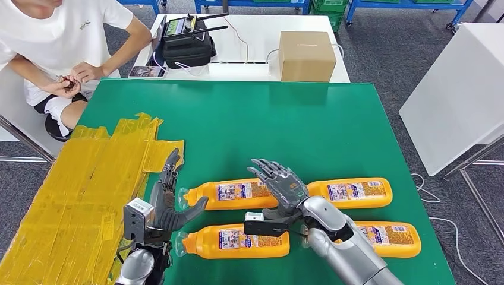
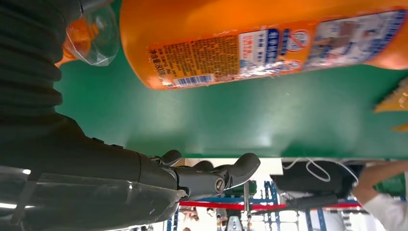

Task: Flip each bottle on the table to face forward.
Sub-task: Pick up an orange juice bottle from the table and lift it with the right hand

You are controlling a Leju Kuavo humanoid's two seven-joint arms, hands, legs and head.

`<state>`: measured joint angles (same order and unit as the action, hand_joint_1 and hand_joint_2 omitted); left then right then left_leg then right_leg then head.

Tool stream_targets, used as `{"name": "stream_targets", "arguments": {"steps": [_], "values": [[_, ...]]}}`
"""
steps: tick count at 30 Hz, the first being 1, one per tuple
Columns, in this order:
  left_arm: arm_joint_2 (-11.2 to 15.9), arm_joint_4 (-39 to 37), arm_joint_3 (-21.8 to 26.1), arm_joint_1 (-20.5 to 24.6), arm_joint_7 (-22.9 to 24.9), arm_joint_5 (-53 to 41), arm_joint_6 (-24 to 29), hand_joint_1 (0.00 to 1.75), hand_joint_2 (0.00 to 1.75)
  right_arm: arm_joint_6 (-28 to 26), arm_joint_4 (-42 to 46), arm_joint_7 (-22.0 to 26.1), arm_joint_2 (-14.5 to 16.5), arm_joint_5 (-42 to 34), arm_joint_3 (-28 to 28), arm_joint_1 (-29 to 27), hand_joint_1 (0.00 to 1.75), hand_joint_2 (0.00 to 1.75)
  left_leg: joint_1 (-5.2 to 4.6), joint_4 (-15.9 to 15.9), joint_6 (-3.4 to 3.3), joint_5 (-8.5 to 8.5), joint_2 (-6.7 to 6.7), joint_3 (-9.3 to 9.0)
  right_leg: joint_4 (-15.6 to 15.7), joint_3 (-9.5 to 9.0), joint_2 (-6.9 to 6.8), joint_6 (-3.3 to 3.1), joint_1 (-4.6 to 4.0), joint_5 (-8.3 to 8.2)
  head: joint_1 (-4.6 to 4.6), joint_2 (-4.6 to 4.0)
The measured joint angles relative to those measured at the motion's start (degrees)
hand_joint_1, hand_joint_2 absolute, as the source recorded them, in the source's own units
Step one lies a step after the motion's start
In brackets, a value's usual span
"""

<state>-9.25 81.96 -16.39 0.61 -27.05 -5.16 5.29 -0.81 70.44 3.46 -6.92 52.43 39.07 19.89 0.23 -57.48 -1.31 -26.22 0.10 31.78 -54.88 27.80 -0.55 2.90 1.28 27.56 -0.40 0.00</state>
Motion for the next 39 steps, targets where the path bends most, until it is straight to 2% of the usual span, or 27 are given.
{"name": "stream_targets", "arguments": {"steps": [8,13,20,31,35,39], "values": [[-0.4,-1.3,0.0,0.7,-0.1,0.2,-0.1,0.0,1.75,-0.6,-5.0,-0.4,-0.3,-1.5,2.4,3.4,0.0,1.75,0.0,0.0,0.0,0.0,0.0,0.07,0.0,0.04,0.0,0.0,0.0,0.0,0.01,0.0],[-0.9,-2.0,0.0,0.8,-0.2,0.2,-0.5,0.0,1.75,-3.3,-8.0,-1.2,1.9,-1.5,2.9,5.3,0.0,1.75,0.01,0.0,0.0,0.0,0.01,0.06,0.0,0.05,0.01,0.0,0.0,0.0,0.0,0.0],[-1.2,-3.0,-0.1,1.1,-0.1,0.0,-0.6,0.0,1.75,-3.7,-10.9,-1.3,4.9,-1.5,3.2,6.7,0.0,1.75,0.01,0.0,0.0,0.01,0.01,0.07,0.0,0.05,0.0,0.0,0.0,0.0,-0.01,0.0],[-1.3,-3.5,-0.2,1.4,-0.1,0.0,-0.7,0.0,1.75,-3.7,-13.1,-1.3,6.5,-1.4,3.2,7.4,0.0,1.75,0.01,0.0,0.0,0.01,0.01,0.06,0.0,0.05,0.01,0.0,0.01,0.0,-0.01,0.0],[-1.4,-4.0,-0.2,1.7,0.0,-0.1,-0.9,0.0,1.75,-2.4,-16.1,-1.5,7.7,-2.0,3.4,8.8,0.0,1.75,0.01,0.0,0.0,0.01,0.01,0.06,0.0,0.05,0.01,0.0,0.0,0.0,-0.01,0.0],[-1.5,-4.7,-0.4,2.2,0.1,0.0,-0.9,0.0,1.75,1.8,-22.6,-2.1,9.3,-4.1,3.8,11.5,0.0,1.75,0.01,0.0,-0.01,0.02,0.01,0.06,0.0,0.05,0.0,0.0,0.0,0.0,0.0,0.0]]}}
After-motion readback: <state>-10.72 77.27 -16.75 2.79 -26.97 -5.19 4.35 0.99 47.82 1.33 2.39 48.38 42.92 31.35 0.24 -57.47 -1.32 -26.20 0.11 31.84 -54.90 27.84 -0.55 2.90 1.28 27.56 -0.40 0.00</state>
